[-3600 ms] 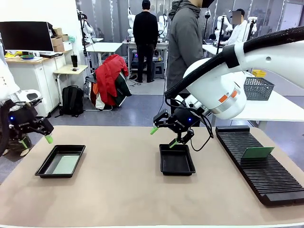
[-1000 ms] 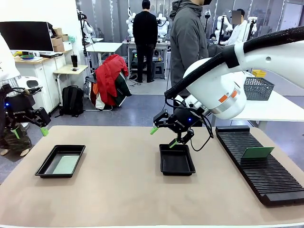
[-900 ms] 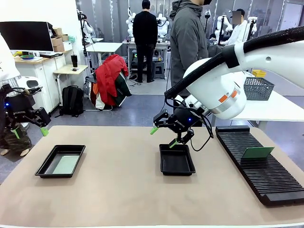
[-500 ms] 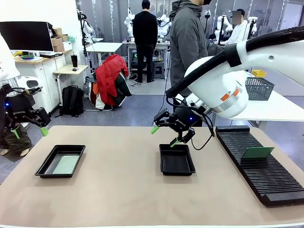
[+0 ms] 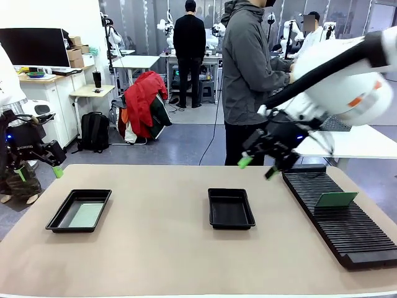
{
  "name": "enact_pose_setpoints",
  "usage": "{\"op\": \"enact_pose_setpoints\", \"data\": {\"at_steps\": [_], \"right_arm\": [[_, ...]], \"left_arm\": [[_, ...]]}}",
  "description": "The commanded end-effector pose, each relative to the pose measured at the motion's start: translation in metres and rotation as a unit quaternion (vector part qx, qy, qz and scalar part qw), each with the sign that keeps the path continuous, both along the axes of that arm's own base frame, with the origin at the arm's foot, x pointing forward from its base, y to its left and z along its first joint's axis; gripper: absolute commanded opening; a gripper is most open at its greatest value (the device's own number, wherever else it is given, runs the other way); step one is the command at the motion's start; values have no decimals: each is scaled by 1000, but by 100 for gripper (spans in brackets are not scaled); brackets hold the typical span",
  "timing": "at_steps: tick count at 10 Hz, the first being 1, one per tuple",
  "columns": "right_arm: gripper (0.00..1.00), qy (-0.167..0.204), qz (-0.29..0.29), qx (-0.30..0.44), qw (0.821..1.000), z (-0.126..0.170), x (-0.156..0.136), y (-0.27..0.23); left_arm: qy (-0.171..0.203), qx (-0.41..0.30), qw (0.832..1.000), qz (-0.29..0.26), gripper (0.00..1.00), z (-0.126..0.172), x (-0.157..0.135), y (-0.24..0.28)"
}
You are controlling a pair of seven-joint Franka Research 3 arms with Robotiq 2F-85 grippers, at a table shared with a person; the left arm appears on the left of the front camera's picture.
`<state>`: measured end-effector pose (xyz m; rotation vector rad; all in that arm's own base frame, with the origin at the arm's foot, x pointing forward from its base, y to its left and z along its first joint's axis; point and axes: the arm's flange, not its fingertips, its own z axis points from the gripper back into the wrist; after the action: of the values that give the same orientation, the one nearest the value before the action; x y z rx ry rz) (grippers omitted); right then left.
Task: Inspect and transfer BCBs to ESD trays.
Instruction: Pick up the Blank PCB from the PCB Rack and place it in the right ESD tray.
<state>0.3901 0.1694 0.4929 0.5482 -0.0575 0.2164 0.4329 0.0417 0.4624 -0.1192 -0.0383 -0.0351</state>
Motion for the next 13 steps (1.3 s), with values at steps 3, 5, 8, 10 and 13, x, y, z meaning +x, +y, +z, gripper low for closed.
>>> {"op": "enact_pose_setpoints", "data": {"at_steps": [3,5,8,10,13], "right_arm": [[100,-82,156,-81,981,66,-25,-97],[100,-124,248,-116,954,100,-33,-138],[100,-186,387,-153,890,143,-42,-180],[100,-207,470,-171,841,171,-50,-192],[100,-201,566,-200,774,201,-54,-201]], "left_arm": [[-5,0,1000,1,100,-2,0,-1],[-5,0,1000,1,100,-2,0,-1],[-5,0,1000,1,100,-2,0,-1],[-5,0,1000,1,100,-2,0,-1],[-5,0,1000,1,100,-2,0,-1]]}}
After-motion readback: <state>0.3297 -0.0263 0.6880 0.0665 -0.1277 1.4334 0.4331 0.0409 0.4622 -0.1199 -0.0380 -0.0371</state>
